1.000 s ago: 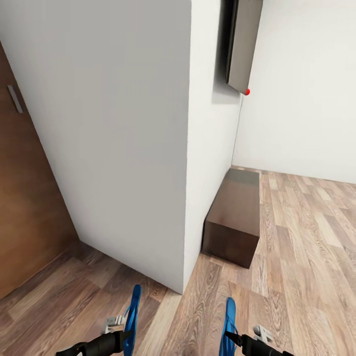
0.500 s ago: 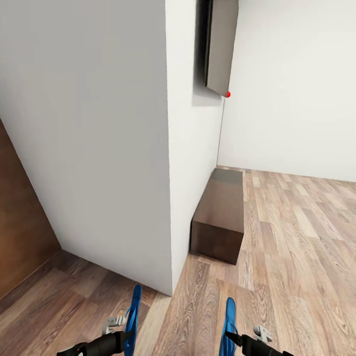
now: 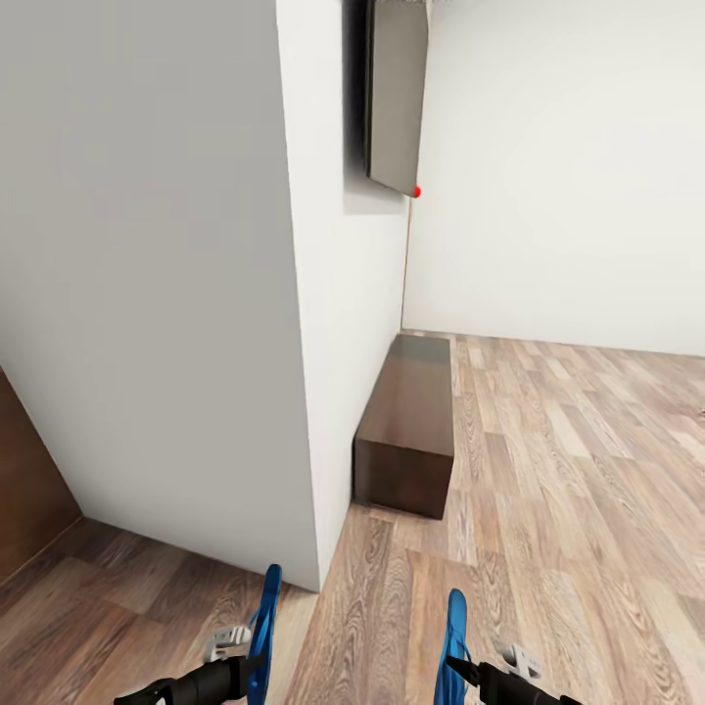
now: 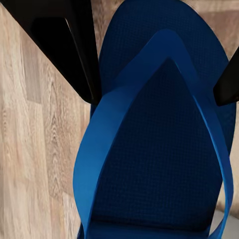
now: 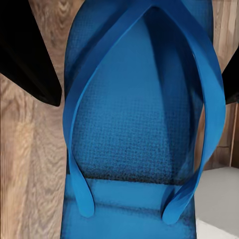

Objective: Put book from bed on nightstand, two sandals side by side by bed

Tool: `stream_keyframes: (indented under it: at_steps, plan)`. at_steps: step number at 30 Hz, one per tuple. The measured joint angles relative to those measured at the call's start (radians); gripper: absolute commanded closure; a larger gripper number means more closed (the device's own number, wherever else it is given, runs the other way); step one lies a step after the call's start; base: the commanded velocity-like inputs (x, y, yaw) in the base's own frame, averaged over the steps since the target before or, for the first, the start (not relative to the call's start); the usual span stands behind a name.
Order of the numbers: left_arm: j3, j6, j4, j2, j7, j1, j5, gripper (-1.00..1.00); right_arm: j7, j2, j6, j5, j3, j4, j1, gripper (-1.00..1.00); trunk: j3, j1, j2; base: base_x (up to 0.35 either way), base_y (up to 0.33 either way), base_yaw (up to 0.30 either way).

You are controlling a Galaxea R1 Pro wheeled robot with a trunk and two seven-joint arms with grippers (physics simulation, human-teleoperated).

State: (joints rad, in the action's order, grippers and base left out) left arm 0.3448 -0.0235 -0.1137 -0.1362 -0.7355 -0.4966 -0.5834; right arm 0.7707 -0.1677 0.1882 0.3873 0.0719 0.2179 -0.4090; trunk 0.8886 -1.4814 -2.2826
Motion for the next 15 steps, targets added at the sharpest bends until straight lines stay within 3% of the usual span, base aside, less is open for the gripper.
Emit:
stream_keyframes:
  at_steps: [15]
  plan:
    - [-0.001,0.002,0.001,0.006,0.0,0.0,-0.001,1.0,-0.001,0.0,0.0,0.0,-0.001,0.0,0.0,1.0,-0.01,0.0,0.0,0.0,0.0,-0.199]
